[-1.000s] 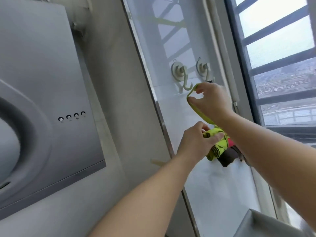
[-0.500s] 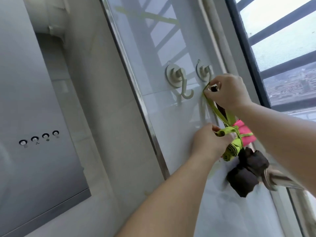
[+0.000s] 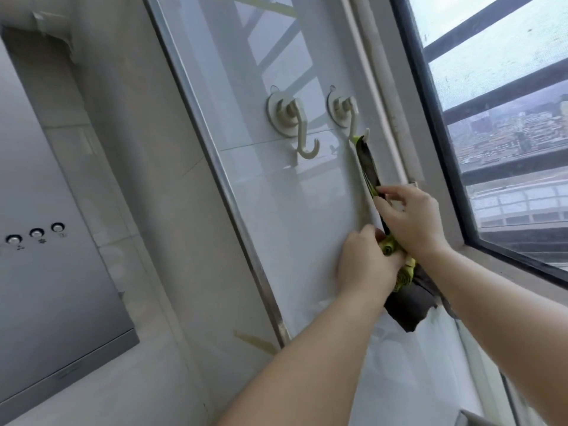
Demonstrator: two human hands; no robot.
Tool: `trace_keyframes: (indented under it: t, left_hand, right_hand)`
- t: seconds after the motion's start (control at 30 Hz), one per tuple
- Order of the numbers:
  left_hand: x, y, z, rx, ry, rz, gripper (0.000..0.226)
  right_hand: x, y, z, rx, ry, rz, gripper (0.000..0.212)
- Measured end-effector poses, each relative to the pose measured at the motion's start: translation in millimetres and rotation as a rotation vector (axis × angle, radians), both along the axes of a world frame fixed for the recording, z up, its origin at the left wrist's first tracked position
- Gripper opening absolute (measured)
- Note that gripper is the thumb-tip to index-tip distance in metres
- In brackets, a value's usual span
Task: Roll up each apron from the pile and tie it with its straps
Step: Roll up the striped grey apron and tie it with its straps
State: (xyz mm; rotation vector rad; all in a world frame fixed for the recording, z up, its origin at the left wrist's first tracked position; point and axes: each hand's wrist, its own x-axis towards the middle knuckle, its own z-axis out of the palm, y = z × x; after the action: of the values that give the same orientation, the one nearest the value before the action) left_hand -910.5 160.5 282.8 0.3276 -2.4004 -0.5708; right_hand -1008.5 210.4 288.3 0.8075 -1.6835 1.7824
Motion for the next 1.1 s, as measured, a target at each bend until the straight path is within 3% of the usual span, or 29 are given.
trace_keyframes:
  t: [0.1, 0.2, 0.27, 0.43, 0.57, 0.77, 1.1]
  left_hand:
    - [5.9, -2.3, -15.0, -0.059, -0.045, -0.086, 0.049]
    - [14.3, -3.4, -29.9, -0.103, -0.005, -0.133, 0.061]
    - [18.0, -4.5, -33.7, -0.136, 0.028, -0.116, 0.063]
    - [31.7, -3.7, -31.9, -0.16, -0.002, -0.088, 0.063]
    - [55.6, -0.8, -24.5, -0.104, -0.011, -0.093, 0.058]
    - [121.3, 5.0, -24.5, 0.039, 0.115, -0.109, 0.047]
    - [318.0, -27.0, -50.0, 0.304, 0.271, -0.001, 0.028]
  right_hand:
    - [2.1, -1.4, -32.6, -0.03, -0.013, -0.04, 0.026]
    - [1.3, -6.0, -53.5, 0.064, 0.015, -0.056, 0.038]
    - [-0.7, -9.0, -58.5, 0.109, 0.021, -0.033, 0.046]
    - [-0.6, -11.9, -52.0, 0.221, -0.013, -0.008, 0.042]
    - [21.7, -2.9, -45.5, 0.158, -0.059, -0.022, 0.041]
    - [110.3, 9.1, -54.7, -0.038, 0.009, -0.089, 0.031]
    - [308.3, -17.4, -61.8, 0.029, -0.06, 0.313, 0.023]
